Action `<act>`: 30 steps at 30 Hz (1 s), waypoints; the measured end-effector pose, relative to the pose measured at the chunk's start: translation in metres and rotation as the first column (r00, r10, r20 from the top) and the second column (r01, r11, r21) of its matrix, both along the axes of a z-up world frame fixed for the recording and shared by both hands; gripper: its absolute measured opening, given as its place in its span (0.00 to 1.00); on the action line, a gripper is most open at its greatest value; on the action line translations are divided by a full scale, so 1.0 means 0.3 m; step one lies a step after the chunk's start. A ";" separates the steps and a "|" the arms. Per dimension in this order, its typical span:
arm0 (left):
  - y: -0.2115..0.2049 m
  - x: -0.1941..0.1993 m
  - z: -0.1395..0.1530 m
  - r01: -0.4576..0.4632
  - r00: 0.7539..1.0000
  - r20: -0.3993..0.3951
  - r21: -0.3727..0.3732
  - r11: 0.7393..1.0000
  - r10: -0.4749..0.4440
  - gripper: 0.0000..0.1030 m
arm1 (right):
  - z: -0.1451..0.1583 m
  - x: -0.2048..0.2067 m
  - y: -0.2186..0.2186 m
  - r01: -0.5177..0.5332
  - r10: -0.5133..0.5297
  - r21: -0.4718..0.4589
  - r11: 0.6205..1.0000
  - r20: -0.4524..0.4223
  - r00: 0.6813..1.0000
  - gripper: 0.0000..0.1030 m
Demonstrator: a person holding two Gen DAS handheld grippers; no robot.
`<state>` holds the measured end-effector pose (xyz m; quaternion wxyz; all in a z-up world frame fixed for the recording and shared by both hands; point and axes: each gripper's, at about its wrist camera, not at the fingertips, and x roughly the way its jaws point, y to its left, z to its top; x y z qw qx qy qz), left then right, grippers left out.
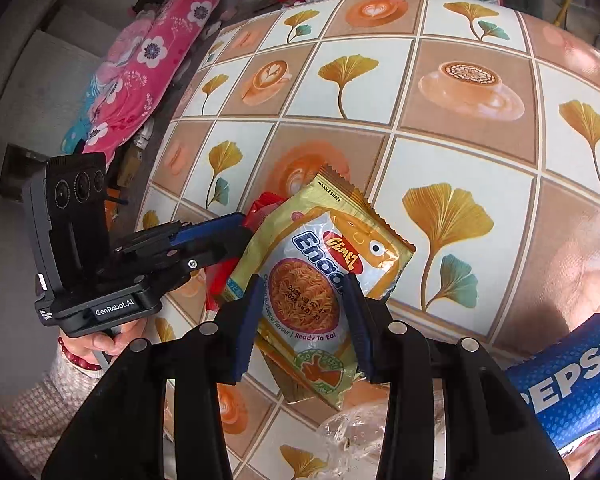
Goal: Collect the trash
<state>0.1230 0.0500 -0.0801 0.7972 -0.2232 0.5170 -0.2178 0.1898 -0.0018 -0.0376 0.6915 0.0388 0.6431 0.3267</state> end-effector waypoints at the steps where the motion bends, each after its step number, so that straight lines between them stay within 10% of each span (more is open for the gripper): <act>1: 0.001 -0.009 0.002 0.002 1.000 -0.001 0.001 1.000 -0.002 0.26 | 0.009 -0.043 0.004 -0.022 0.022 0.005 1.000 0.020 1.000 0.40; 5: 0.042 -0.092 0.022 -0.026 1.000 -0.007 -0.007 1.000 0.026 0.26 | 0.094 -0.177 -0.037 -0.026 0.020 0.034 0.999 0.147 0.989 0.58; 9: 0.092 -0.096 0.047 -0.093 0.995 0.020 0.021 0.995 0.093 0.27 | 0.249 -0.246 -0.234 0.185 -0.221 0.144 0.972 0.296 0.929 0.70; 14: 0.096 -0.097 0.107 -0.136 0.984 0.121 0.020 0.991 0.133 0.28 | 0.341 -0.359 -0.624 0.643 -0.684 0.251 0.724 0.385 0.620 0.83; 17: 0.069 -0.107 0.122 -0.137 0.979 0.158 0.028 0.990 0.131 0.29 | 0.231 -0.392 -0.776 0.777 -0.817 0.253 0.576 0.226 0.531 0.83; 22: 0.000 -0.109 0.125 -0.104 0.979 0.179 0.045 0.994 0.094 0.29 | 0.098 -0.388 -0.752 0.804 -0.838 0.245 0.542 0.081 0.540 0.83; 30: -0.063 -0.114 0.171 -0.067 0.978 0.201 0.059 0.996 0.054 0.29 | 0.073 -0.334 -0.647 0.696 -0.715 0.165 0.699 0.137 0.686 0.68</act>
